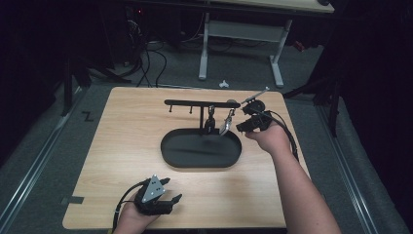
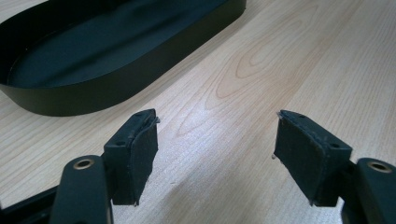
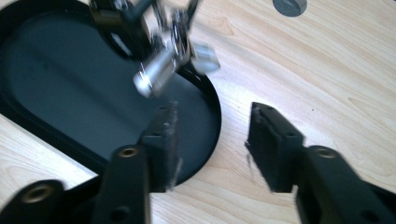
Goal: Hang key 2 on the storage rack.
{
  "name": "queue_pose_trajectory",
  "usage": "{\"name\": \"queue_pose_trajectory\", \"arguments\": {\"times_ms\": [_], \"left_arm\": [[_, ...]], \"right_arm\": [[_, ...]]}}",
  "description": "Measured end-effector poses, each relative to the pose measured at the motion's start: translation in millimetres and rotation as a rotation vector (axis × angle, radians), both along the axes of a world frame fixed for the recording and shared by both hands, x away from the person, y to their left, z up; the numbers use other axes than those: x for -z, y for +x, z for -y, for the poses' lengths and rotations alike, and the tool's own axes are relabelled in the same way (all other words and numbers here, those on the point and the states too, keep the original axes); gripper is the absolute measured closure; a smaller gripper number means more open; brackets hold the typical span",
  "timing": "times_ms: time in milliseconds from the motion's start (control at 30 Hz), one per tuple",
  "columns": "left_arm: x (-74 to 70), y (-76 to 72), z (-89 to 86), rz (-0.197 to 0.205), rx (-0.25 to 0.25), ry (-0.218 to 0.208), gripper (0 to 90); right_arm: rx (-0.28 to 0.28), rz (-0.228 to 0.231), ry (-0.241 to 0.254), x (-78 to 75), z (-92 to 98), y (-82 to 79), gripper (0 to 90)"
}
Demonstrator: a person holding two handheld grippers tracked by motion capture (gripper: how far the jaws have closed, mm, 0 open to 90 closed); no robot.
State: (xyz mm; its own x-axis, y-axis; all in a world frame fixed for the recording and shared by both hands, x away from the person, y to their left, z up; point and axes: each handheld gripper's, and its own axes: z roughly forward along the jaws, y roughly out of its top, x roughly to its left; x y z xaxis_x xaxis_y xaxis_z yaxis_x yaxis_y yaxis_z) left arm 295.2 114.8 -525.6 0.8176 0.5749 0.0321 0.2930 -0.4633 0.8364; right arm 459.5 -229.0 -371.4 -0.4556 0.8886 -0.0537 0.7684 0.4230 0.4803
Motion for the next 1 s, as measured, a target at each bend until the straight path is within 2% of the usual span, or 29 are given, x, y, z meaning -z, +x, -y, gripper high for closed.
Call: {"name": "queue_pose_trajectory", "arguments": {"times_ms": [167, 400, 433, 467, 500, 567, 767, 800, 900, 1000], "left_arm": [[0.3, -0.4, 0.8, -0.004, 0.001, 0.002, 30.3], [1.5, -0.3, 2.8, -0.007, 0.005, 0.006, 30.1], [1.5, -0.3, 2.8, -0.007, 0.005, 0.006, 30.1], [1.5, -0.3, 2.8, -0.010, 0.005, 0.007, 30.1], [1.5, -0.3, 2.8, -0.010, 0.005, 0.007, 30.1], [1.6, 0.1, 2.9, -0.010, 0.006, 0.011, 30.1], [2.5, 0.5, 3.9, -0.012, 0.006, 0.015, 30.1], [2.7, 0.7, 4.0, -0.015, 0.007, 0.018, 30.1], [3.1, 0.8, 4.3, -0.014, 0.005, 0.018, 30.0], [3.7, 0.8, 5.0, -0.016, 0.004, 0.019, 30.0]], "right_arm": [[0.005, 0.001, 0.007, 10.5, 6.3, -7.0, 46.5], [0.017, 0.007, 0.047, 27.3, 17.5, -24.6, 38.7], [0.017, 0.007, 0.047, 27.3, 17.5, -24.6, 38.7], [0.015, 0.008, 0.028, 31.8, 19.2, -29.5, 35.2], [0.010, 0.026, 0.040, 34.5, 21.1, -33.0, 35.3], [0.017, 0.026, 0.047, 39.6, 24.2, -38.7, 33.8], [0.037, 0.070, 0.076, 56.8, 35.9, -54.9, 28.0], [0.044, 0.086, 0.090, 64.7, 40.4, -63.1, 27.8], [0.041, 0.090, 0.124, 78.9, 48.0, -76.1, 25.8], [0.048, 0.122, 0.139, 93.4, 54.2, -93.6, 26.0]]}}
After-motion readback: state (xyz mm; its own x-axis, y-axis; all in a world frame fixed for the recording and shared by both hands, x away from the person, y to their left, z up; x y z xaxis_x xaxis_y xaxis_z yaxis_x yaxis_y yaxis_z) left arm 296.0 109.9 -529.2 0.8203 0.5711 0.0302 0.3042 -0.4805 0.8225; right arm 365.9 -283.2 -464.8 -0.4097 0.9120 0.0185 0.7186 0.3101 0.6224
